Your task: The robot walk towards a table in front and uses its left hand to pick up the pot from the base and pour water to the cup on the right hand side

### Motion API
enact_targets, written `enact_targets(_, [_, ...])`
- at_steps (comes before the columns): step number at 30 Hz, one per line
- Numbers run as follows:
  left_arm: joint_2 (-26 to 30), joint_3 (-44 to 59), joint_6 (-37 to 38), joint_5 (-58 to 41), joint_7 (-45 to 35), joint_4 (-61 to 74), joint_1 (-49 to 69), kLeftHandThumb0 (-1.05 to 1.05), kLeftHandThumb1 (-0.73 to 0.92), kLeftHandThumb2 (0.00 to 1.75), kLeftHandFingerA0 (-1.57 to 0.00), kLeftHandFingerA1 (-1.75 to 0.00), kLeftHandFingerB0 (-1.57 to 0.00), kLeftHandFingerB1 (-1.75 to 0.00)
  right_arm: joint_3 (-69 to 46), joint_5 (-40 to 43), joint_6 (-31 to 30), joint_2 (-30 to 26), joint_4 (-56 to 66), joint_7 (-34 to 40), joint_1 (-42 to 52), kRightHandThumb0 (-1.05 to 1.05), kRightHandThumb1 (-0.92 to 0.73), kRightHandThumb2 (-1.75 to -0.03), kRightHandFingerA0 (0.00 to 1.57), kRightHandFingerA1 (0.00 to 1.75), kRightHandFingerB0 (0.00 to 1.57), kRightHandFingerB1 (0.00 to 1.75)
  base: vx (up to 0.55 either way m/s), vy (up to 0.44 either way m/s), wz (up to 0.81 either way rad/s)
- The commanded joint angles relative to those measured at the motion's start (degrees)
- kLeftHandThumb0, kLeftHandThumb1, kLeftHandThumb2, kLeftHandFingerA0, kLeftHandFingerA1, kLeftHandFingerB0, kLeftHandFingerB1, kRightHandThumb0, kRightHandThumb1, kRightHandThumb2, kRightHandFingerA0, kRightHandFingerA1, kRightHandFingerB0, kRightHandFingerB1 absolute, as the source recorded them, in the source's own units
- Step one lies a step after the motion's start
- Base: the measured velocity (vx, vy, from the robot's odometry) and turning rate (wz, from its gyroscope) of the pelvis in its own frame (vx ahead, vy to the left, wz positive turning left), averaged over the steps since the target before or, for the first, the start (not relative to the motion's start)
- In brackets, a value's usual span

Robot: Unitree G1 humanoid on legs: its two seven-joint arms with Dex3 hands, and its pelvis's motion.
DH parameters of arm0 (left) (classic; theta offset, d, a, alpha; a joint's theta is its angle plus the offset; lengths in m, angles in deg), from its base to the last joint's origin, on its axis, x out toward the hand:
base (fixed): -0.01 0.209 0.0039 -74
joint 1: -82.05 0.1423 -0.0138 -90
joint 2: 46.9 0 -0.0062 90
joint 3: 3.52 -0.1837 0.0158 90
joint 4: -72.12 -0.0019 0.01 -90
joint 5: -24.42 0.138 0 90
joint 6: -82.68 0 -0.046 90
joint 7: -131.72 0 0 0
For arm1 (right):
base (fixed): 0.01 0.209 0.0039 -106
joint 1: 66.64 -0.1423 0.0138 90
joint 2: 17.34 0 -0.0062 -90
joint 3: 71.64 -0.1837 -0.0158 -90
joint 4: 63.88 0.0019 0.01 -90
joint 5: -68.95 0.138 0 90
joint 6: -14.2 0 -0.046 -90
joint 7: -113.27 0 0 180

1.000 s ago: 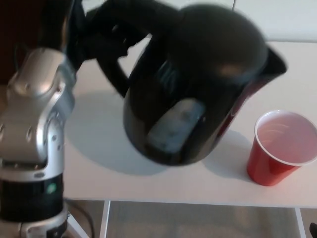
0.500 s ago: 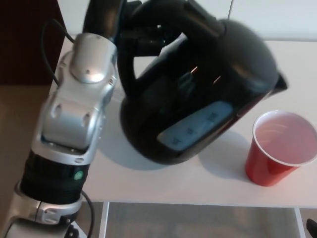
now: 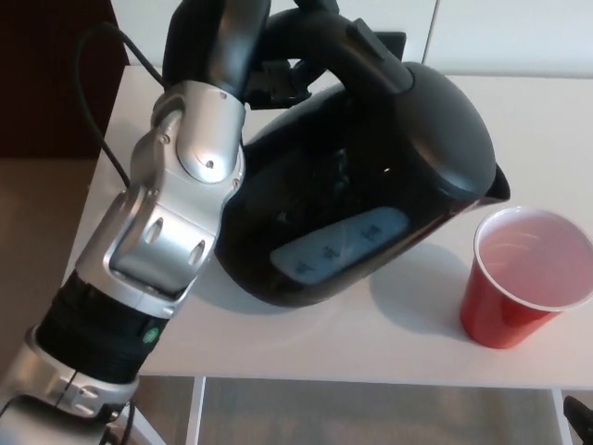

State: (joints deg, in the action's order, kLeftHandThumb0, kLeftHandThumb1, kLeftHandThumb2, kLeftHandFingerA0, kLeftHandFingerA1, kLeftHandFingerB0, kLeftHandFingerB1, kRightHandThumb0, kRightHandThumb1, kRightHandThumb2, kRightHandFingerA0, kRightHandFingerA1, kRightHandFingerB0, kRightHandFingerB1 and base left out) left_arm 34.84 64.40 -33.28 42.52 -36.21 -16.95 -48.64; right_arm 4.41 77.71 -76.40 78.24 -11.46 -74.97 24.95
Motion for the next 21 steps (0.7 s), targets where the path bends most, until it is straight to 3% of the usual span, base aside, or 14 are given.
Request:
enact_targets(1, [2.6,-2.4,11.6,11.5,8.0,-1.3,-2.7,-0.22,0.61,0.57,-0.84,-1.75,-0.61,-1.75,-0.4,-0.3,0.3,-0.8,0.1,0.9,-0.7,-0.22,-0.6,-0.57,0.48,0.44,0.37,0.38,0.0,0.0,0.0])
enact_targets(7, [2.9,-1.7,11.5,12.6,7.0,-0.2,-3.2,-0.24,0.62,0.57,-0.87,-1.75,-0.59,-1.73,-0.3,-0.7,0.3,-1.0,-0.4,0.9,-0.8,-0.22,-0.62,-0.58,0.49,0.44,0.36,0.37,0.0,0.0,0.0])
enact_targets(8, [2.8,-1.5,11.7,12.8,6.9,-0.2,-3.5,-0.26,0.6,0.58,-0.9,-1.75,-0.69,-1.57,-0.3,-0.8,0.4,-1.0,-0.6,0.8,-0.9,-0.21,-0.62,-0.58,0.47,0.44,0.35,0.37,0.0,0.0,0.0])
enact_targets(9, [2.8,-1.4,12.0,13.2,6.6,-0.1,-3.9,-0.38,0.44,0.82,-1.26,-1.46,-0.91,-1.22,-0.4,-0.7,0.2,-1.0,-0.5,0.9,-1.0,-0.2,-0.62,-0.58,0.49,0.44,0.36,0.38,0.0,0.0,0.0])
enact_targets(13, [3.0,-1.1,13.2,14.7,6.3,-0.4,-4.7,-0.34,0.41,0.81,-1.22,-1.43,-0.97,-1.28,-0.6,-0.5,-0.1,-0.9,-0.1,0.9,-1.2,-0.21,-0.62,-0.58,0.49,0.45,0.36,0.38,0.0,0.0,0.0])
enact_targets(18, [3.9,-1.1,15.8,16.9,6.4,-1.0,-5.9,-0.35,0.41,0.8,-1.2,-1.43,-0.93,-1.27,-0.5,-0.9,0.1,-0.9,-0.4,1.4,-1.4,-0.22,-0.62,-0.58,0.51,0.45,0.37,0.38,0.0,0.0,0.0])
enact_targets(19, [4.0,-1.3,17.0,18.0,7.4,-1.5,-6.7,-0.24,0.61,0.57,-0.87,-1.75,-0.58,-1.75,-0.5,-1.0,0.3,-1.0,-0.9,1.4,-1.6,-0.21,-0.62,-0.58,0.53,0.46,0.37,0.38,0.0,0.0,0.0])
enact_targets(21, [3.9,-1.3,17.7,18.6,7.9,-1.9,-7.1,-0.24,0.61,0.57,-0.87,-1.75,-0.58,-1.75,-0.5,-1.0,0.5,-1.0,-1.1,1.4,-1.7,-0.21,-0.62,-0.58,0.53,0.46,0.37,0.38,0.0,0.0,0.0])
